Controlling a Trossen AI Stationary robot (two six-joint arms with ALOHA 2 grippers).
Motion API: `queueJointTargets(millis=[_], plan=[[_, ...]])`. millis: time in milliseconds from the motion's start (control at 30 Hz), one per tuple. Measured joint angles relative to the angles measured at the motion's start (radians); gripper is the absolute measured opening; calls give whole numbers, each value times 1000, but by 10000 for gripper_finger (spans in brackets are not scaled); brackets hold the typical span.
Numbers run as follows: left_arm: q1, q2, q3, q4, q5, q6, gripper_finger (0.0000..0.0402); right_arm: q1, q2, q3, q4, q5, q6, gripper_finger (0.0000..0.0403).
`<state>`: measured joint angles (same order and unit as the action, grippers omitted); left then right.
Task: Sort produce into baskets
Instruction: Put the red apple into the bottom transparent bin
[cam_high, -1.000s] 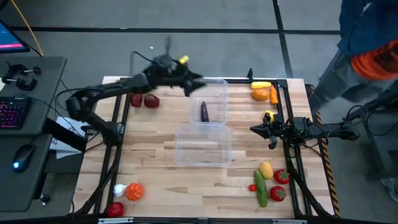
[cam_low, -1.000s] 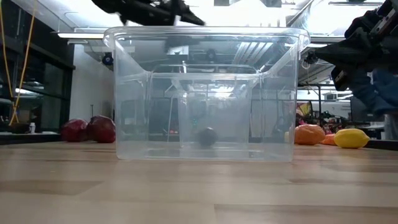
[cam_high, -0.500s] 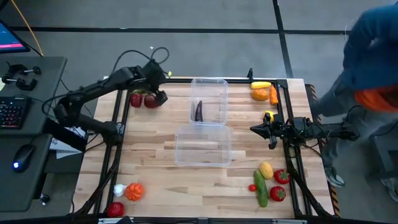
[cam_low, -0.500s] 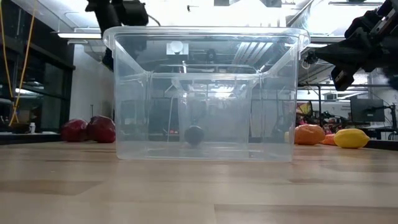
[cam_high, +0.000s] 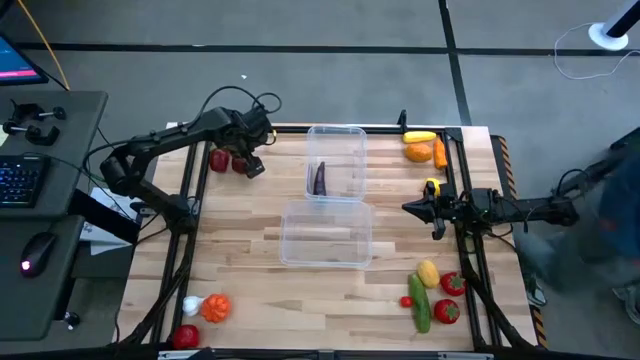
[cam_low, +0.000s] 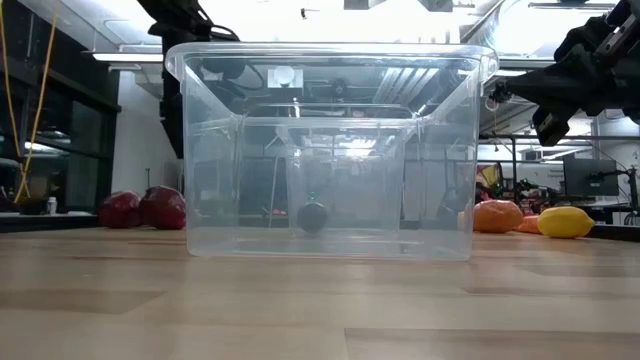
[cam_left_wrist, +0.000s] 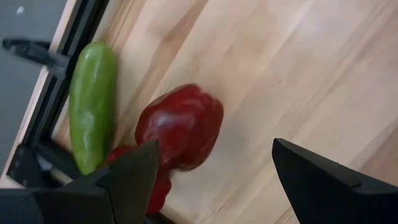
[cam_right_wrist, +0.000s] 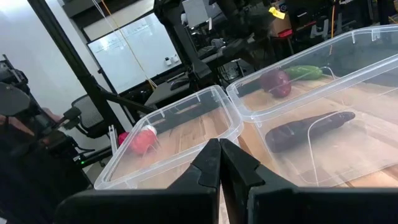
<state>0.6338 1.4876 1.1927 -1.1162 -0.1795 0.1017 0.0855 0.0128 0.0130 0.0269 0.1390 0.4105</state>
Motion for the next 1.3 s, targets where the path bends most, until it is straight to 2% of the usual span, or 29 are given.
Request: queueJointTargets(millis=[100,267,567,833,1067,1300], plan=[[0,2,0,26,42,55,301,0,0,0,0,0,0,0],[2,1,0,47,38,87,313,0,0,0,0,0,0,0],[2,1,0,58,-7,143,395,0,0,0,0,0,0,0],[-7,1,0,69,-18,49,393,0,0,0,0,0,0,0],[-5,6,0,76,-15,39,393,0,0,0,0,0,0,0],[19,97,1,40,-11,39,393,0,0,0,0,0,0,0]])
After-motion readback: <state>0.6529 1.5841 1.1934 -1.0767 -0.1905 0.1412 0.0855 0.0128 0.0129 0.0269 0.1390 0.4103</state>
